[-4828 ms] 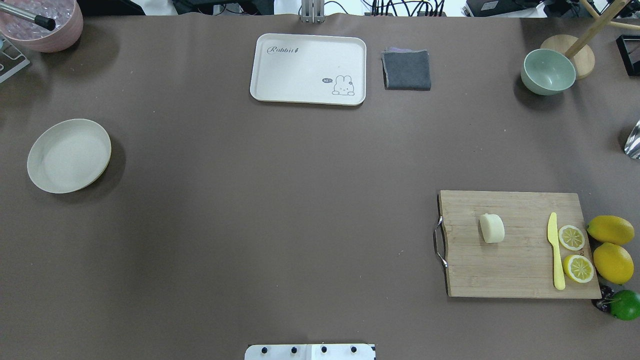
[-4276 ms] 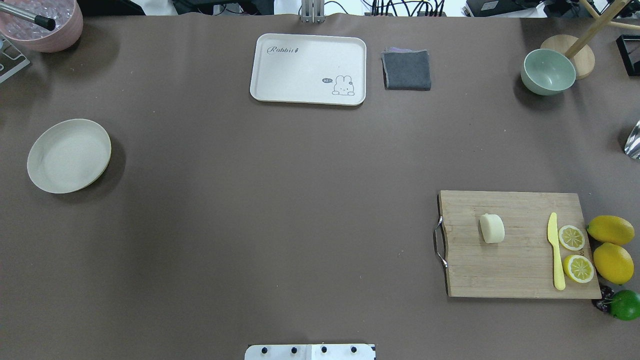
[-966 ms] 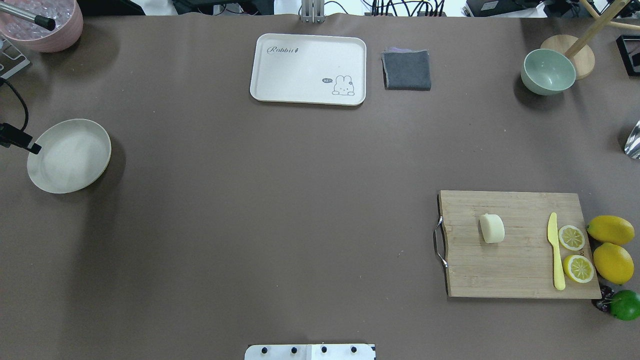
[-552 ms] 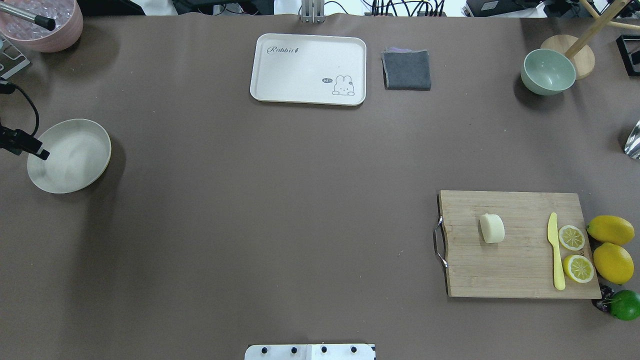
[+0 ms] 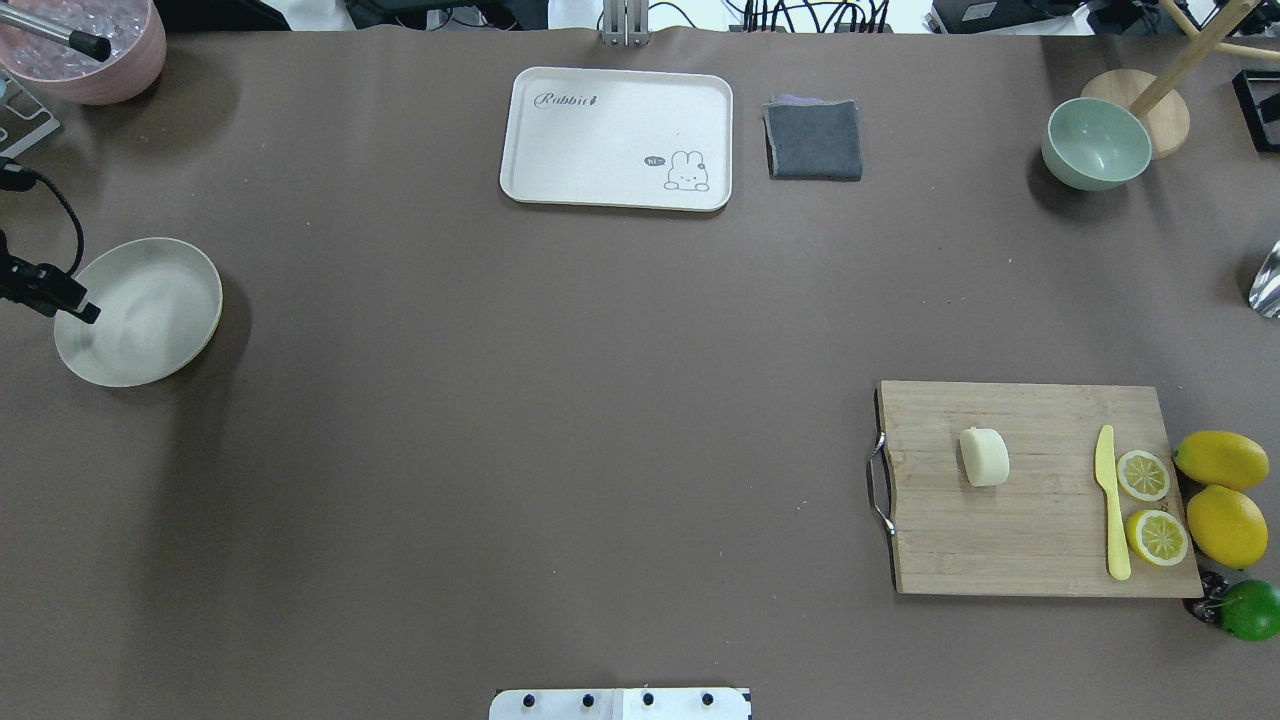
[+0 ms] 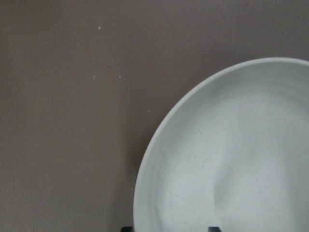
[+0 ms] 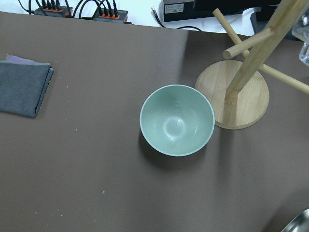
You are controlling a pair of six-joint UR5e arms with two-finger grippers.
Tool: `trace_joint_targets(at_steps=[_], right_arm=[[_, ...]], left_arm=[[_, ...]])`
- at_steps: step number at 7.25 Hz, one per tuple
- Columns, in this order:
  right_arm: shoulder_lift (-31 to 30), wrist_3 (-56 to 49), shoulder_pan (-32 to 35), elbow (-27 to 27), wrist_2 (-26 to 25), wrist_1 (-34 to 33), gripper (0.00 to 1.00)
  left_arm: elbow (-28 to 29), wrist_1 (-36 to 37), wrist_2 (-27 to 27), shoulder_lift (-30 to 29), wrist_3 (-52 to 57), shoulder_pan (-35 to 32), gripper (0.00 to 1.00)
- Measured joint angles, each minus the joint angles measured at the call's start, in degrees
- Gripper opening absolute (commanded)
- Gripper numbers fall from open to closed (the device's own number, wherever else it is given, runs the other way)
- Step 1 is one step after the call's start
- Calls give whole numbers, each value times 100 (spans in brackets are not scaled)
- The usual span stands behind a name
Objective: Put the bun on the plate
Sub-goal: 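Slide the white plate with the left gripper toward the table centre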
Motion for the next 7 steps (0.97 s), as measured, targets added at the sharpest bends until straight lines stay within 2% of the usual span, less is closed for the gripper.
trace_joint_targets(at_steps=[4,7], right_arm=[[30,0,-75,60,-9,-35,100],[57,-10,-119,63,-6,-32,100]], left_arm=[[-405,11,-39,-189,-299,-89,0],[-546,244,-256,-1033,-1116,9,0]])
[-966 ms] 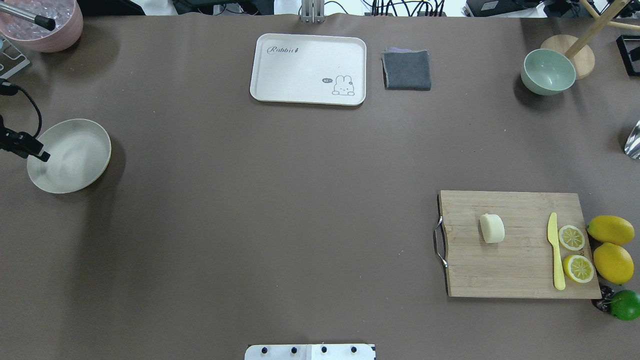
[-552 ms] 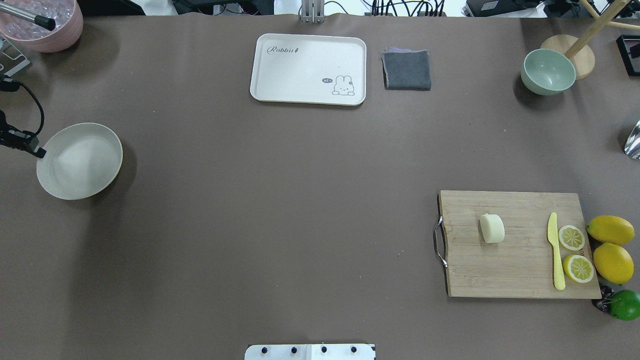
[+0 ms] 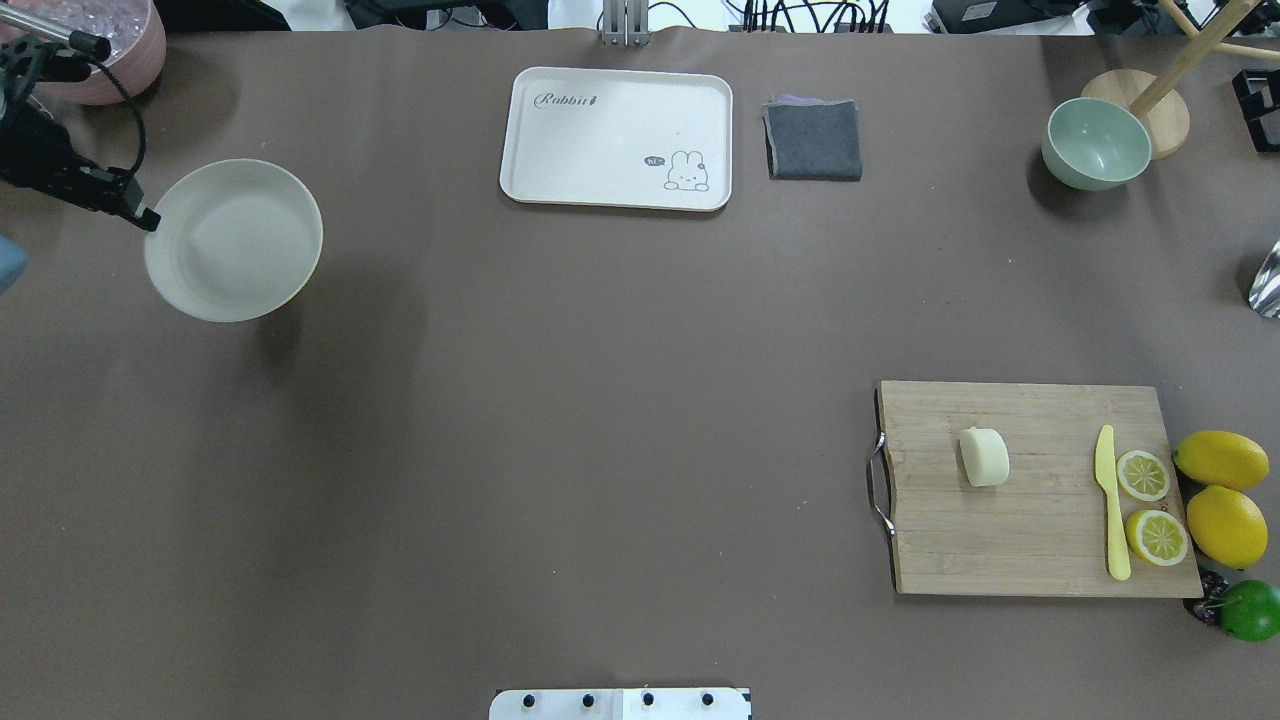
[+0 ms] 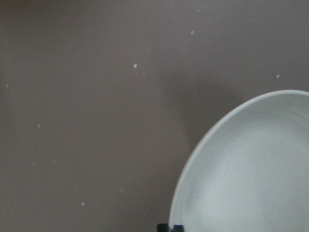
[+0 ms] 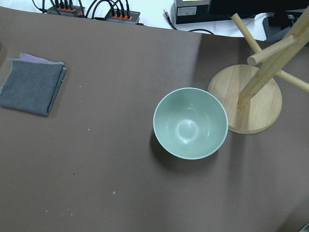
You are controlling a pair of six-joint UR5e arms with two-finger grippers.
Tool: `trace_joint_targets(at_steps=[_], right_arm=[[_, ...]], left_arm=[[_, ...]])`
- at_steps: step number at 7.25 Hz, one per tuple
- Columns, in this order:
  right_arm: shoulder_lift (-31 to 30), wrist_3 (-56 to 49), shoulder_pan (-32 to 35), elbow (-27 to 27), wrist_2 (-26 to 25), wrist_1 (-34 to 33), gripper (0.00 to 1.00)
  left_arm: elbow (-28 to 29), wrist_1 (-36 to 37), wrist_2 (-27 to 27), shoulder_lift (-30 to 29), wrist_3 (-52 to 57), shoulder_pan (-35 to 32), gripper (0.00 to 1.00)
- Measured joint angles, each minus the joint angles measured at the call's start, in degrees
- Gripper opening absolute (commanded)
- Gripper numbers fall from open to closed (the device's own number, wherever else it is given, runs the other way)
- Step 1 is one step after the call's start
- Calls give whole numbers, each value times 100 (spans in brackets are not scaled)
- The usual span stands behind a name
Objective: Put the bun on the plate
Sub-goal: 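Slide the white plate with the left gripper toward the table centre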
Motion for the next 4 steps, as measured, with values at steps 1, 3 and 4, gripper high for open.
trace_joint_targets(at_steps=[1,3,4], right_arm=[[-2,0,-3,3,4,-1,100],[-24,1,-4,2,5,-1,100],[-32,1,-4,-10,4,-1,100]], left_arm=[[-106,9,-26,-280,-568,198,0],[-353,-114,16,-691,-1548,729,0],[-421,-337,189,-841,-2074,1078,0]])
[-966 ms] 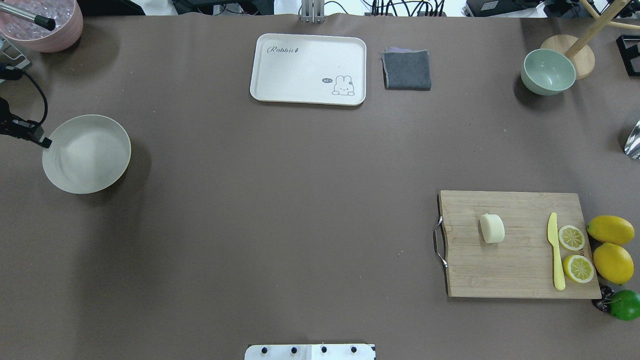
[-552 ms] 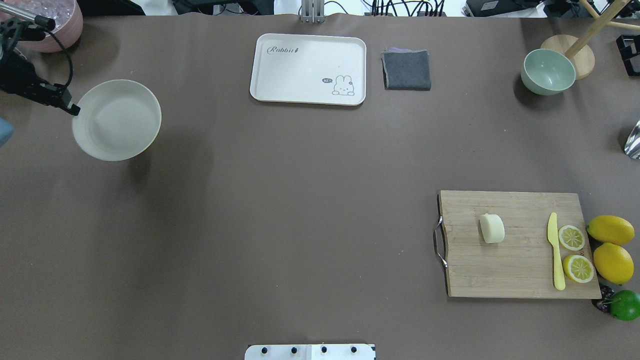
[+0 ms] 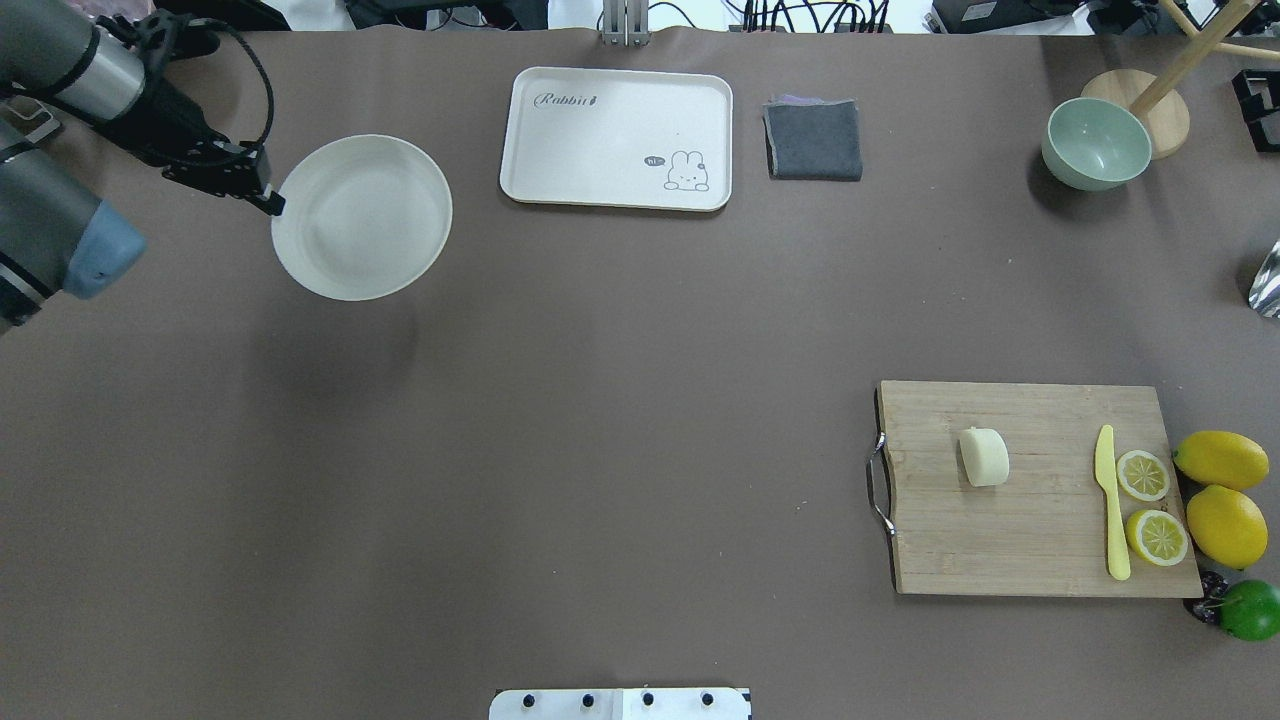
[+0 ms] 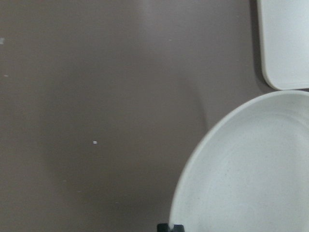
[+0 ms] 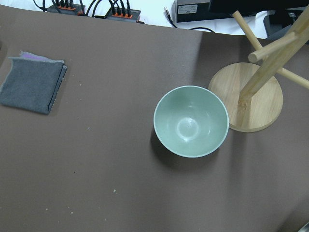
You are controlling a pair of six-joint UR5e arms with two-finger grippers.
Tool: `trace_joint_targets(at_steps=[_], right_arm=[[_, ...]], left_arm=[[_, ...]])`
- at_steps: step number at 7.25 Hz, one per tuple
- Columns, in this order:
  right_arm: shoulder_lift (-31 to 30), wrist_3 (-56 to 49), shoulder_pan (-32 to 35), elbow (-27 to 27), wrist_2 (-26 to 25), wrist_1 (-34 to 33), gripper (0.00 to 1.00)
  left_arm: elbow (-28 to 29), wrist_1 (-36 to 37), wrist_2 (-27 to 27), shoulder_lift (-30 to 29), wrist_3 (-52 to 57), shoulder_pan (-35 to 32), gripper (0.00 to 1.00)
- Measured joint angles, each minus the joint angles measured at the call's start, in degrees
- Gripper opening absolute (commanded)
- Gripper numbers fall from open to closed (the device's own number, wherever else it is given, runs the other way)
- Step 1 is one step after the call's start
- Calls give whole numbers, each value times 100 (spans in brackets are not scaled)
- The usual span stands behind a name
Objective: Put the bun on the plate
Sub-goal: 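Slide the white plate with the left gripper toward the table centre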
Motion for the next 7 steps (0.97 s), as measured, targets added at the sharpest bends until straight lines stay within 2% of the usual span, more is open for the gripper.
trace_joint_targets(at_steps=[2,4,5,6,7], right_arm=[[-36,0,-6,-65,-27,0,100],[-94,0,-17,-83,-27,7,100],[-110,0,-26,-98,-28,4,100],[-107,2,-42,-109,-16,-1,100],[-91,6,-75,-111,-13,-5,100]], left_arm=[[-46,-620,838,-172,-876,875,0],[-125,-936,1550,-349,-1512,1618,0],[-155,-983,1878,-439,-1710,1931,27],[-204,-1004,2061,-480,-1798,2103,97],[-320,-1023,2156,-469,-1828,2163,98]])
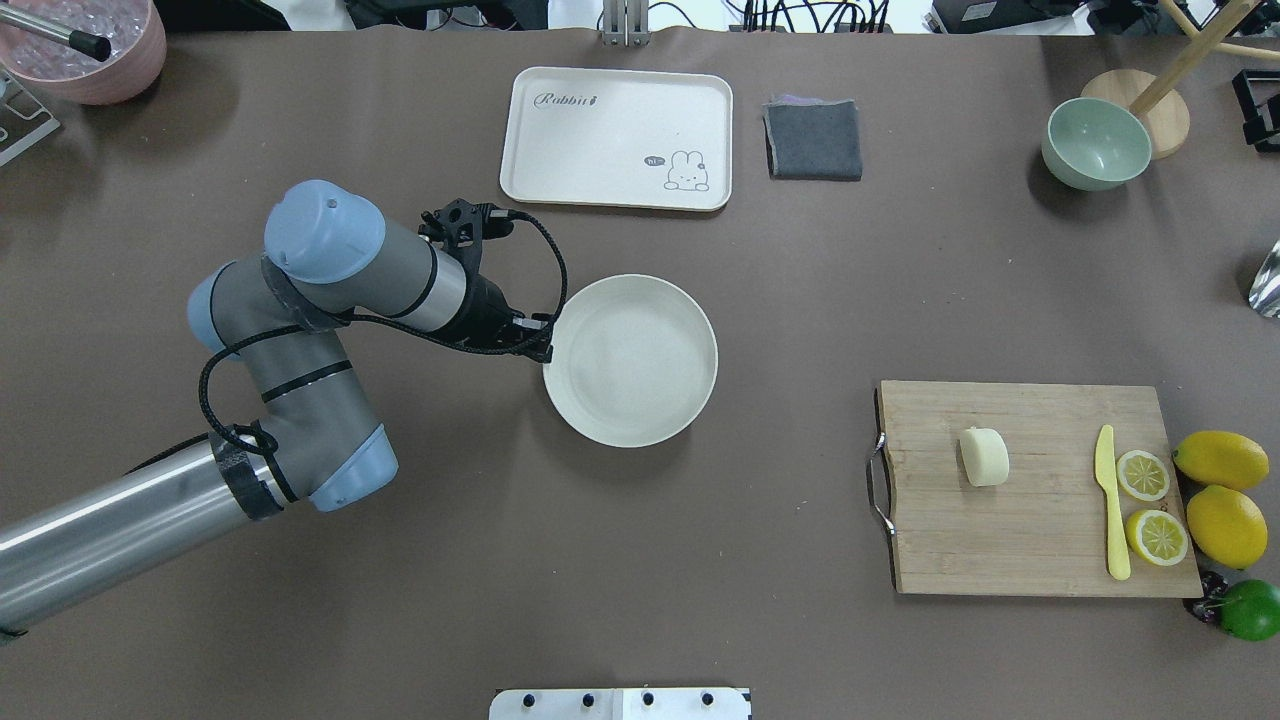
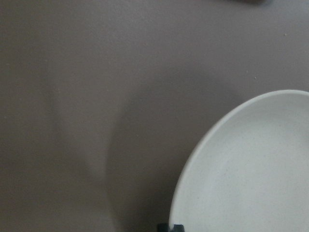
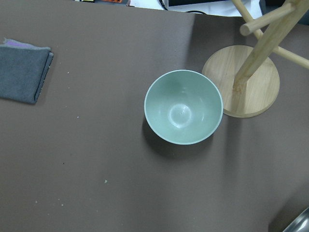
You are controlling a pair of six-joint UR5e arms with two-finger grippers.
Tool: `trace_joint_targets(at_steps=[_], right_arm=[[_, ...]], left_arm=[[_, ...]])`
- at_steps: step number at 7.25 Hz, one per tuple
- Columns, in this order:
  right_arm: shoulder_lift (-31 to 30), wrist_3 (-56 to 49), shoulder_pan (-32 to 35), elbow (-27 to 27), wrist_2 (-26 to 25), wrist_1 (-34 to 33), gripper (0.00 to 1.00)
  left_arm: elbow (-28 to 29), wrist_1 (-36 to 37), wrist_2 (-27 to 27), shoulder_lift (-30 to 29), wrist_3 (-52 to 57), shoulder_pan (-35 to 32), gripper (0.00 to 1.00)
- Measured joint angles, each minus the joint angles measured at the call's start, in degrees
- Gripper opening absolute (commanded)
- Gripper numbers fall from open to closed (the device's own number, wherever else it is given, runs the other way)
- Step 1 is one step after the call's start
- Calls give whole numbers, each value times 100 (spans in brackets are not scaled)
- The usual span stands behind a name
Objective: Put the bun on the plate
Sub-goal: 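Slide the white plate with the left gripper toward the table centre, then release the plate and withdraw the left arm while the right arm approaches the board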
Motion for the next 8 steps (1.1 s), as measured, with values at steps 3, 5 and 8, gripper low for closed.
trace_joint_targets(at_steps=[3,5,8], right_arm=[[1,4,-186,8,-18,2,100],[29,95,-522,-5,-19,8,100],[91,997,-1321,145,5,22,100]], left_arm=[[-426,-49,65,227,52,-486,98],[-473,-11,-219,364,527,-1369,98],[-370,33,-907,1038,1850,-2725,98]])
